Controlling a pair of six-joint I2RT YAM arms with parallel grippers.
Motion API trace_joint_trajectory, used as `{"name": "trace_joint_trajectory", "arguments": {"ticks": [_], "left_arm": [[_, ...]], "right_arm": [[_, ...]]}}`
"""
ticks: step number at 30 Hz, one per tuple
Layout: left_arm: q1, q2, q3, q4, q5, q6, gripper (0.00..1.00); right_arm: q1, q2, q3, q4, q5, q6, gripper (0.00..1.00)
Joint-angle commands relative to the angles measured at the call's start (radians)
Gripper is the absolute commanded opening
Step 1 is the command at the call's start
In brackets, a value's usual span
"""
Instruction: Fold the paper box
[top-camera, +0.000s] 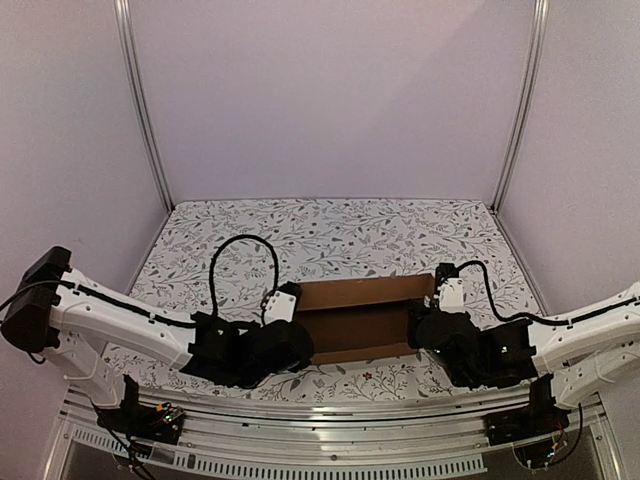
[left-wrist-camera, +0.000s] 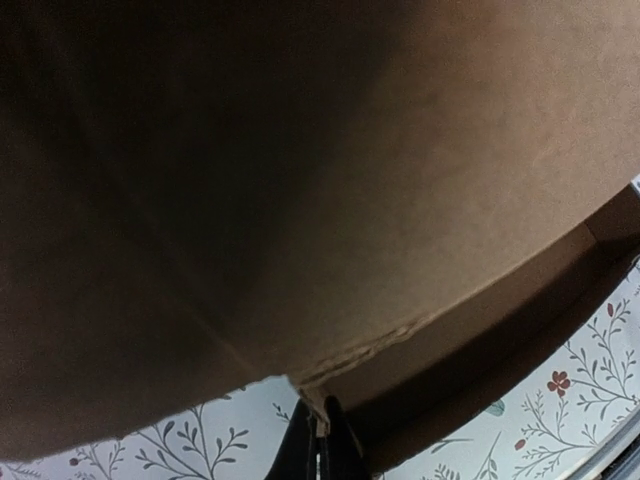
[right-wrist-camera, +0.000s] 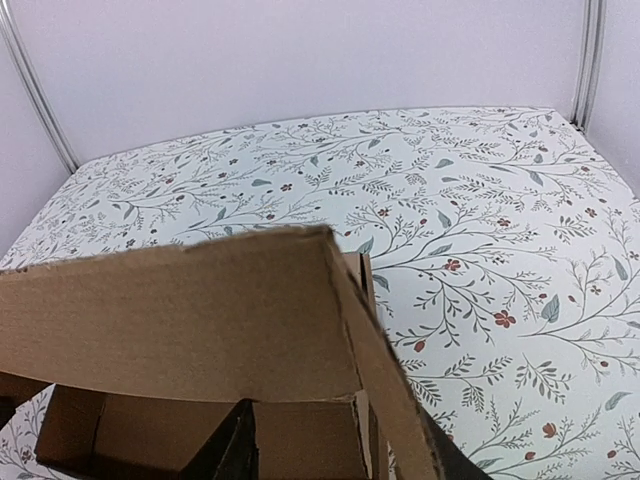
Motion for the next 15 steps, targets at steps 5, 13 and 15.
{"name": "trace_joint_trajectory", "arguments": {"ticks": [5,13,15], "left_arm": [[-0.017,0.077,0.059,-0.116,0.007,-0.065,0.0],[-0.017,0.1,0.076,-0.119,-0.004,-0.076,0.0],[-0.016,0.107,0.082,-0.121,-0.006,-0.074,0.0]], "right_arm": [[0.007,-0.163,-0.009,-0.29,-0.095,0.08,0.51],[0.008,-0.363,0.077,-0.508,-0.204,-0.005,0.52],[0.008,-0.389,0.125,-0.525,-0.218,-0.06,0.52]]}}
